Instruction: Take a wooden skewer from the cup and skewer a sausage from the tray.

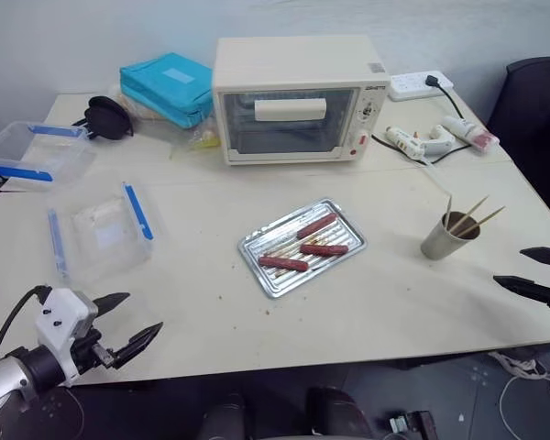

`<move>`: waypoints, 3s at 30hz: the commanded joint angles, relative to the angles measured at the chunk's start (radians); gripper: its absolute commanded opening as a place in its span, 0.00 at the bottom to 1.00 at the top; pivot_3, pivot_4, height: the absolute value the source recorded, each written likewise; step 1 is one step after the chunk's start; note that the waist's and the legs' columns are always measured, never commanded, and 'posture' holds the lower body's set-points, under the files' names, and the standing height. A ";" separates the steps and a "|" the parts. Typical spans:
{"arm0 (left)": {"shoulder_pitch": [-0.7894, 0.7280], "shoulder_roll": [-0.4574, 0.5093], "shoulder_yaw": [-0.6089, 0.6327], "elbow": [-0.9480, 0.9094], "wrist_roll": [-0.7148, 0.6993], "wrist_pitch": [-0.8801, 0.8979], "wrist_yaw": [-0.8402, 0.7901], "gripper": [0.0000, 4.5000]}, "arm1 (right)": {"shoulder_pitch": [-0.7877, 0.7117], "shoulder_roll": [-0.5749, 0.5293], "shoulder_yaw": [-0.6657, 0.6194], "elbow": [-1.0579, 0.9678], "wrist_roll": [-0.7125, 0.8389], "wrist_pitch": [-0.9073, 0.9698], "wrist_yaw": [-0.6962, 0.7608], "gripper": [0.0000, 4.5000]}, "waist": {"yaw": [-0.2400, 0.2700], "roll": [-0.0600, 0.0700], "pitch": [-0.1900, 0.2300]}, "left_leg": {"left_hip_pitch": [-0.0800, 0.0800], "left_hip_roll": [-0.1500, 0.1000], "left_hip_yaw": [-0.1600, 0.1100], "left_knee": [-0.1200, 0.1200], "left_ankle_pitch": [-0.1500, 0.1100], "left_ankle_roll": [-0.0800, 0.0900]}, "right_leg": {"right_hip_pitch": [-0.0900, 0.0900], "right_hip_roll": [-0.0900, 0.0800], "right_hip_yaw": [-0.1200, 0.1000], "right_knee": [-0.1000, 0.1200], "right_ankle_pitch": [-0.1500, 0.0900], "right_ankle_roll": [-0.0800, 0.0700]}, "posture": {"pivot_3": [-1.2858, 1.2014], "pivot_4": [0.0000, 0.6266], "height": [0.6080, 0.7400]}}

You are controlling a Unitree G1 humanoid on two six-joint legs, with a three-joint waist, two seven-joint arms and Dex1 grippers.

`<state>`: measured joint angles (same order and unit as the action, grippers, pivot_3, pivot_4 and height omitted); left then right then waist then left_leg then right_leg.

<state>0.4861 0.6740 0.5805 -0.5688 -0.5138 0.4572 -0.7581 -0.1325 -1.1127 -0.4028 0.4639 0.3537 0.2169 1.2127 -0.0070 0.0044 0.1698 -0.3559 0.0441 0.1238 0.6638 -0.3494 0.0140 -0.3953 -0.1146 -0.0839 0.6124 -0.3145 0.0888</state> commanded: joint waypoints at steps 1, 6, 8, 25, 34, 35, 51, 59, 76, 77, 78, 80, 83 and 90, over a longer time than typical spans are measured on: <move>0.012 0.015 0.019 -0.010 -0.003 -0.013 -0.021 1.00 | 0.006 0.003 -0.027 -0.029 0.013 -0.001 -0.006 0.99 | 0.000 0.000 0.000 | 0.000 0.000 0.000 0.000 0.000 0.000 | 0.000 0.000 0.000 0.000 0.000 0.000 | 0.52 0.24 1.00; 0.015 -0.004 0.014 -0.016 -0.002 -0.002 -0.005 1.00 | 0.007 0.008 -0.026 -0.028 0.000 -0.019 -0.026 0.99 | 0.000 0.000 0.000 | 0.000 0.000 0.000 0.000 0.000 0.000 | 0.000 0.000 0.000 0.000 0.000 0.000 | 0.52 0.24 1.00; 0.017 -0.004 0.009 -0.015 0.007 -0.007 -0.003 1.00 | 0.009 0.010 -0.022 -0.030 -0.003 -0.028 -0.030 0.99 | 0.000 0.000 0.000 | 0.000 0.000 0.000 0.001 0.000 0.000 | 0.000 0.000 0.000 0.001 0.000 0.000 | 0.52 0.24 1.00; -0.036 -0.003 -0.003 0.008 -0.003 0.005 0.015 1.00 | 0.027 0.016 -0.044 -0.057 0.027 0.035 -0.053 0.99 | 0.000 0.000 0.000 | 0.001 0.000 0.000 0.002 0.001 0.000 | 0.000 0.000 0.001 0.005 0.000 0.000 | 0.52 0.24 1.00; -0.151 0.050 0.008 -0.040 -0.193 0.141 -0.005 1.00 | 0.081 0.056 -0.159 -0.173 0.115 0.158 -0.139 0.99 | 0.004 0.000 0.000 | 0.001 0.000 0.000 0.002 0.001 -0.001 | 0.000 0.000 0.001 0.005 0.000 0.000 | 0.52 0.24 1.00; -0.190 0.073 0.020 -0.053 -0.285 0.198 -0.001 1.00 | 0.089 0.071 -0.197 -0.213 0.158 0.215 -0.152 0.99 | 0.006 -0.001 0.000 | 0.001 0.000 0.000 0.003 0.001 -0.001 | 0.000 0.000 0.001 0.006 0.000 0.000 | 0.52 0.24 1.00; -0.697 0.240 -0.241 -0.103 -0.680 0.359 0.055 1.00 | -0.031 0.313 -0.276 -0.486 0.384 0.487 -0.481 0.99 | 0.003 -0.003 0.002 | 0.002 -0.001 0.001 0.003 0.005 -0.004 | 0.000 0.006 0.005 0.009 0.000 0.001 | 0.52 0.24 1.00; -0.783 0.217 -0.317 -0.073 -0.607 0.340 0.058 1.00 | -0.101 0.353 -0.193 -0.420 0.308 0.391 -0.528 0.99 | 0.006 -0.003 0.002 | 0.001 0.000 0.002 0.003 0.007 -0.005 | -0.001 0.013 0.008 0.008 0.000 0.001 | 0.52 0.24 1.00; -0.778 0.227 -0.292 -0.067 -0.589 0.337 0.052 1.00 | -0.125 0.362 -0.169 -0.380 0.301 0.352 -0.508 0.56 | 0.004 -0.003 0.002 | 0.001 0.002 0.002 0.003 0.007 -0.006 | -0.001 0.015 0.009 0.009 0.000 0.001 | 0.52 0.24 1.00; -0.781 0.226 -0.293 -0.066 -0.590 0.338 0.053 1.00 | -0.130 0.363 -0.165 -0.376 0.300 0.351 -0.507 0.56 | 0.003 -0.003 0.002 | 0.001 0.002 0.003 0.003 0.007 -0.006 | -0.001 0.015 0.009 0.009 0.000 0.001 | 0.52 0.24 1.00; -0.783 0.225 -0.293 -0.066 -0.590 0.338 0.053 1.00 | -0.135 0.364 -0.162 -0.372 0.298 0.350 -0.507 0.56 | 0.003 -0.003 0.002 | 0.001 0.002 0.003 0.003 0.007 -0.006 | -0.001 0.015 0.009 0.009 0.000 0.001 | 0.52 0.24 1.00; -0.786 0.224 -0.292 -0.066 -0.591 0.339 0.053 1.00 | -0.143 0.365 -0.157 -0.363 0.292 0.347 -0.506 0.56 | 0.004 -0.003 0.002 | 0.001 0.002 0.003 0.003 0.007 -0.006 | -0.002 0.015 0.009 0.009 0.000 0.001 | 0.52 0.24 1.00; -0.787 0.224 -0.288 -0.066 -0.592 0.339 0.054 1.00 | -0.156 0.367 -0.151 -0.348 0.286 0.343 -0.506 0.56 | 0.004 -0.003 0.002 | 0.001 0.002 0.003 0.003 0.007 -0.006 | -0.002 0.015 0.009 0.008 0.000 0.001 | 0.52 0.24 1.00; -0.788 0.224 -0.283 -0.066 -0.593 0.339 0.057 1.00 | -0.157 0.374 -0.153 -0.360 0.300 0.353 -0.507 0.21 | 0.004 -0.003 0.002 | 0.001 0.002 0.003 0.003 0.007 -0.006 | -0.002 0.015 0.009 0.009 0.000 0.001 | 0.52 0.24 1.00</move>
<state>-0.2893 0.8915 0.2655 -0.6201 -1.1002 0.8158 -0.7005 -0.2843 -0.7342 -0.5328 0.1289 0.6380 0.5856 0.7037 -0.0029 0.0010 0.1719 -0.3547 0.0462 0.1265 0.6668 -0.3420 0.0081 -0.3971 -0.0994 -0.0746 0.6212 -0.3141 0.0898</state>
